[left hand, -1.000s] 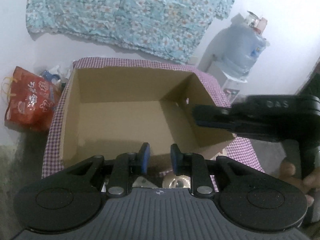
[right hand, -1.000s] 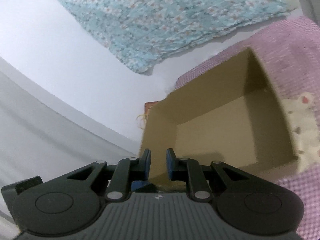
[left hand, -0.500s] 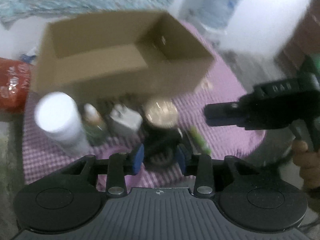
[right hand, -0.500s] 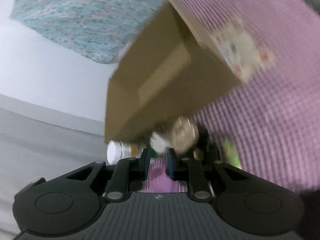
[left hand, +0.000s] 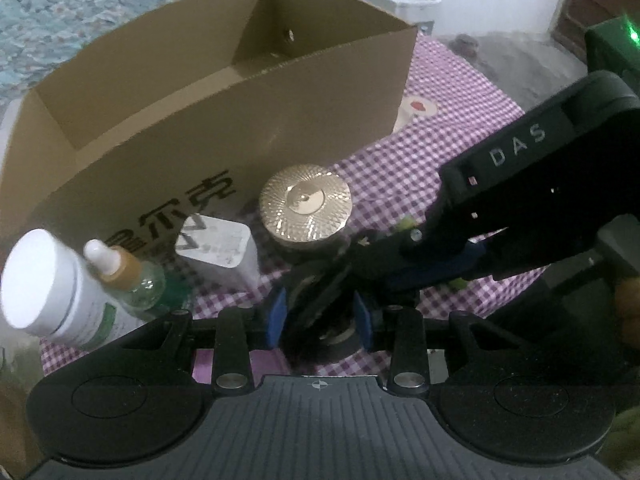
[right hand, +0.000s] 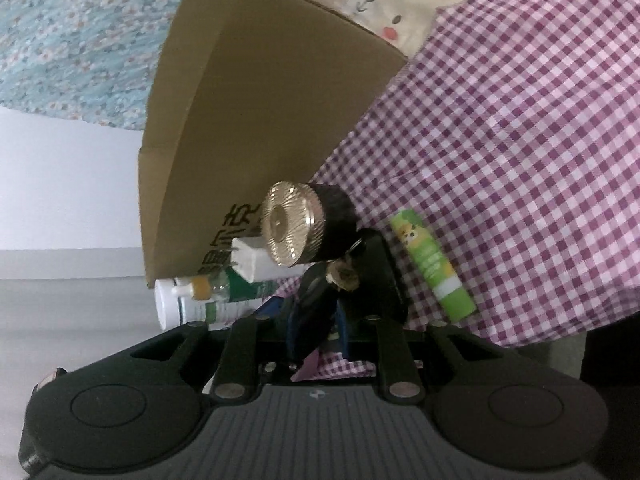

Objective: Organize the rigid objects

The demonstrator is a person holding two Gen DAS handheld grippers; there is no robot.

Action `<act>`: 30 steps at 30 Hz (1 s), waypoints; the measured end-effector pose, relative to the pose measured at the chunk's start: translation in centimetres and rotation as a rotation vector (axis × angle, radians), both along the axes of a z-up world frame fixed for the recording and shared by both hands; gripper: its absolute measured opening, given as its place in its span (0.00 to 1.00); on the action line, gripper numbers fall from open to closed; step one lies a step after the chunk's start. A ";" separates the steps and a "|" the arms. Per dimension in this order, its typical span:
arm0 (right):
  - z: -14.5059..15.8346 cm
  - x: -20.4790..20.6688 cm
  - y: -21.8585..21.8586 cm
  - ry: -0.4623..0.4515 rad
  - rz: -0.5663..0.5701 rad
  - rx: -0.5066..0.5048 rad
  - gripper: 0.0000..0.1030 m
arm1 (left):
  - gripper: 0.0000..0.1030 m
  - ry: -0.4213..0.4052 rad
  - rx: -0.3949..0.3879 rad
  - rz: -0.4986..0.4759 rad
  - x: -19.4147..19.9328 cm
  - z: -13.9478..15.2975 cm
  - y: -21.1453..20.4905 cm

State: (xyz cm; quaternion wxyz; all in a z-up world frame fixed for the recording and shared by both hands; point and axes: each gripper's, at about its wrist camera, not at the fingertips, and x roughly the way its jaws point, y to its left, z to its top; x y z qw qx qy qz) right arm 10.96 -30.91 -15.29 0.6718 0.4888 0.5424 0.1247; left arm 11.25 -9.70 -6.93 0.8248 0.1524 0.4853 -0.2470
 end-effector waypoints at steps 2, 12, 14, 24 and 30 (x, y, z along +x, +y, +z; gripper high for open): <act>-0.4 0.0 -0.3 0.004 -0.007 -0.001 0.35 | 0.34 0.009 0.012 -0.009 0.1 -0.4 -0.3; -0.8 0.1 -0.3 0.000 -0.019 0.009 0.38 | 0.26 0.033 -0.019 -0.007 0.2 -0.4 -0.3; -0.6 0.1 -0.3 -0.009 -0.018 0.012 0.38 | 0.23 0.034 -0.035 -0.007 -0.1 -0.1 -0.3; 0.5 -0.6 0.2 -0.054 -0.015 0.011 0.38 | 0.21 -0.005 -0.095 0.022 -1.8 2.2 0.7; 0.1 -1.1 0.7 -0.042 -0.021 0.040 0.38 | 0.21 -0.015 -0.137 0.040 -2.4 3.5 1.4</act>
